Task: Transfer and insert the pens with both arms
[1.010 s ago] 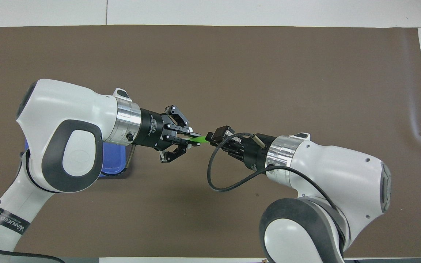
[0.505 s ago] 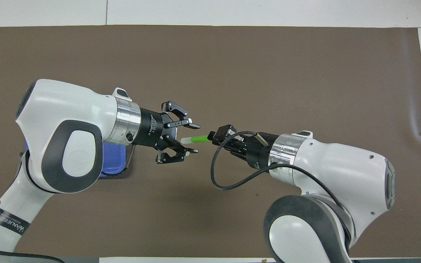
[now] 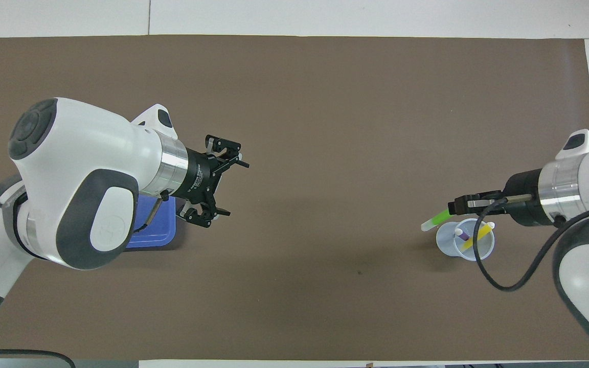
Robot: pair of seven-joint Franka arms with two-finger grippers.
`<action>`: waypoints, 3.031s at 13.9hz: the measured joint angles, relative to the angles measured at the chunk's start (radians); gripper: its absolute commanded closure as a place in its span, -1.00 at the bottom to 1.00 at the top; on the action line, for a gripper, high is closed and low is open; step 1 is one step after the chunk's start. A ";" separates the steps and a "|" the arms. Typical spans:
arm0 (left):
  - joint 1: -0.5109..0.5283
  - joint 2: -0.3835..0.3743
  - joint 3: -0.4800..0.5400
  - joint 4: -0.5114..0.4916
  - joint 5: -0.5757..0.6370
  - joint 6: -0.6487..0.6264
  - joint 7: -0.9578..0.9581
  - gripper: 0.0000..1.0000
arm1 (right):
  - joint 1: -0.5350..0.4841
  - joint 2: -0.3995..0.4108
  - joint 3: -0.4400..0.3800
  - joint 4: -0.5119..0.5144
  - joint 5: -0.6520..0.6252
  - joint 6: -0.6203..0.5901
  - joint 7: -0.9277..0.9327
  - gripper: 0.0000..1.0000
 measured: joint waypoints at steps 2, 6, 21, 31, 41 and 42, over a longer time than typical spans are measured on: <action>0.038 0.002 0.003 0.030 0.069 -0.084 0.134 -1.00 | -0.007 0.000 0.000 -0.025 -0.148 -0.004 -0.107 1.00; 0.175 0.013 0.012 0.095 0.214 -0.221 0.445 -1.00 | -0.042 -0.001 0.004 -0.079 -0.198 0.011 -0.209 1.00; -0.316 0.015 0.568 0.394 0.440 -0.609 1.083 -1.00 | -0.085 0.009 0.012 -0.130 -0.204 0.062 -0.234 -1.00; -0.652 -0.061 0.930 0.390 0.440 -0.630 1.252 -1.00 | -0.121 0.127 0.007 0.321 -0.329 -0.249 -0.173 -1.00; -0.661 -0.107 0.915 0.255 0.409 -0.463 1.264 -1.00 | -0.075 0.224 -0.029 0.386 -0.362 -0.277 -0.078 -1.00; -0.661 -0.105 0.913 0.263 0.409 -0.469 1.264 -1.00 | -0.064 0.229 -0.043 0.398 -0.363 -0.287 -0.078 -1.00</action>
